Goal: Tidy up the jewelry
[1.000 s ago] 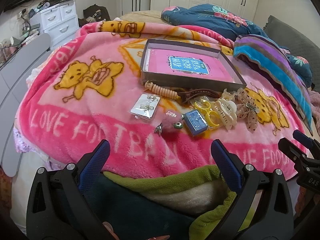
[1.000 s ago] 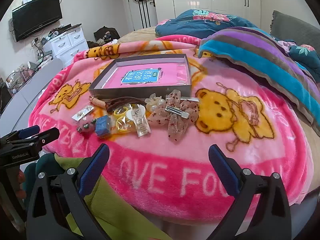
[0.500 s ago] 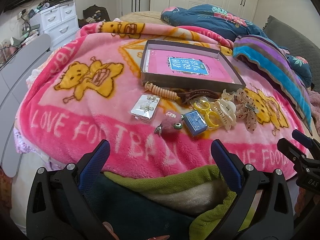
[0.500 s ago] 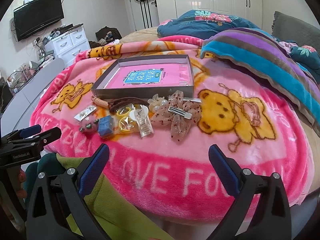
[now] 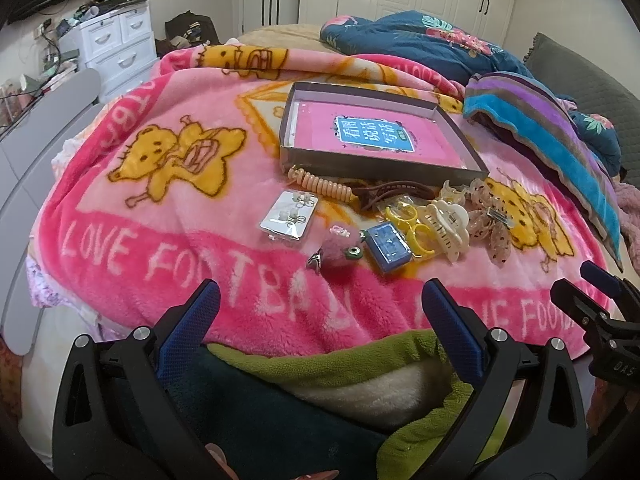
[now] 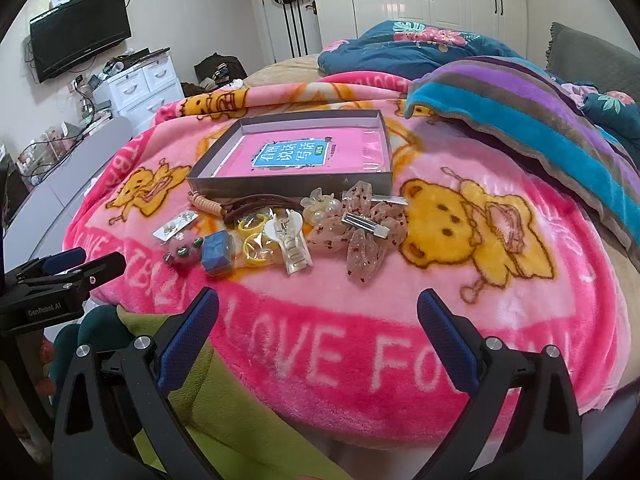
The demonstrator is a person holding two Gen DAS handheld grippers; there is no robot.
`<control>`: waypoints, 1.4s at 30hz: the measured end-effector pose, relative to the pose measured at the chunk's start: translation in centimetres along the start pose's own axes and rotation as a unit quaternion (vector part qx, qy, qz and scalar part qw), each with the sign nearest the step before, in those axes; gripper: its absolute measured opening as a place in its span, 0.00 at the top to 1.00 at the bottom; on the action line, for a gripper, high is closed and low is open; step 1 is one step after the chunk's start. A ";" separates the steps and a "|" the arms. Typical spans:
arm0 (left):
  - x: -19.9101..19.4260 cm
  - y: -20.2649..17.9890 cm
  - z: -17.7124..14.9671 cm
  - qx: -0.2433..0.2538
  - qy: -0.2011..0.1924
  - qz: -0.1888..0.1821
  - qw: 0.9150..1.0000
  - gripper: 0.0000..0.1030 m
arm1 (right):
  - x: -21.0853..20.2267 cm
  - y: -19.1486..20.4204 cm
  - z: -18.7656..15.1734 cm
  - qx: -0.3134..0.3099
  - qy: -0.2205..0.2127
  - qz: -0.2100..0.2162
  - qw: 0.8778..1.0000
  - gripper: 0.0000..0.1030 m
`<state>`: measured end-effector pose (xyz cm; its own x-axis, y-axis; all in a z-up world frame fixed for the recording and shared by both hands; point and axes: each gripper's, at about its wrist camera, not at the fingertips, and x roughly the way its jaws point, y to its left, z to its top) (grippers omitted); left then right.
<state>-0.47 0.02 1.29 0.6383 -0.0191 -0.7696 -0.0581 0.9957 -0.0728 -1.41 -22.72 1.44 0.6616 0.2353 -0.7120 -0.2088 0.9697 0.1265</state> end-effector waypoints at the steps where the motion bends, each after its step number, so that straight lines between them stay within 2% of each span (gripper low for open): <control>1: 0.0 0.0 0.0 0.000 0.000 0.000 1.000 0.09 | 0.0 0.0 0.0 -0.001 0.000 0.000 1.000 0.04; 25: 0.0 0.0 -0.1 -0.001 0.000 0.003 1.000 0.09 | 0.0 0.4 0.0 -0.007 0.000 0.013 1.000 0.04; 42: 1.1 3.1 -0.1 -0.028 0.009 0.013 0.999 0.09 | 2.2 1.5 1.0 -0.015 0.017 0.041 0.999 0.04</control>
<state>-0.05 3.08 0.12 0.6221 0.0038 -0.7829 -0.1164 0.9893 -0.0877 0.50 -20.71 0.74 0.6163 0.3106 -0.7237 -0.2827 0.9449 0.1647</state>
